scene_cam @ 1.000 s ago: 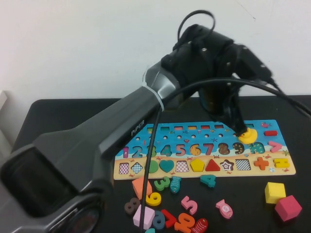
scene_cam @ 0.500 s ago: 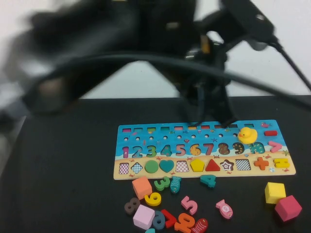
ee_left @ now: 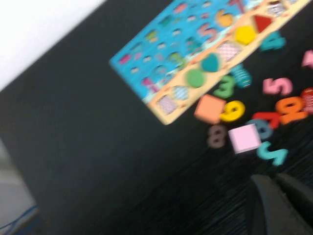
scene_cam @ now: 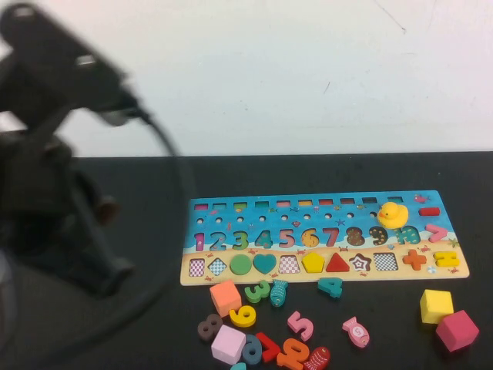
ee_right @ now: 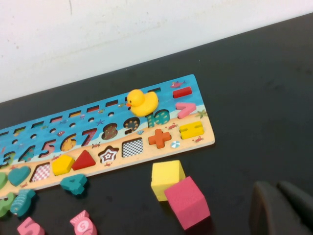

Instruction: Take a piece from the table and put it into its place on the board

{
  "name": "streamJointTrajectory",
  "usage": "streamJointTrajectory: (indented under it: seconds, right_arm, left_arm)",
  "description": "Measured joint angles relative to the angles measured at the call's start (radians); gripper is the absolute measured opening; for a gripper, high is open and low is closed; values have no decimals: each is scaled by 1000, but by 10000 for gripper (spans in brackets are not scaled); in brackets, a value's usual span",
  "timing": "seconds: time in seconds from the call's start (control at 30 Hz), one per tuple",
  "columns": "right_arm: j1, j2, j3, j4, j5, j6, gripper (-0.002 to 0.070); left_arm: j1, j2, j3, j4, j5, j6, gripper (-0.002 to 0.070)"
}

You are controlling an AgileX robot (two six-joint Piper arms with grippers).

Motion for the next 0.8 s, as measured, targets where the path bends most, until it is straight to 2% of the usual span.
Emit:
streamJointTrajectory:
  seconds: [0.3,0.43,0.5,0.67,0.8]
  right_arm:
    - [0,0,0,0,0,0,19]
    - [0,0,0,0,0,0,19]
    - [0,0,0,0,0,0,19]
    - [0,0,0,0,0,0,19]
    - [0,0,0,0,0,0,19]
  left_arm:
    - [0,-199,169,97,21,-56,0]
    - [39,-326,347,119,-120,-101,0]
    - [99,-392,440,121,-216,-132,0]
    - [328,-569,681,73,-441,-162,0]
    - [508,-698,851,5,-585,-94,0]
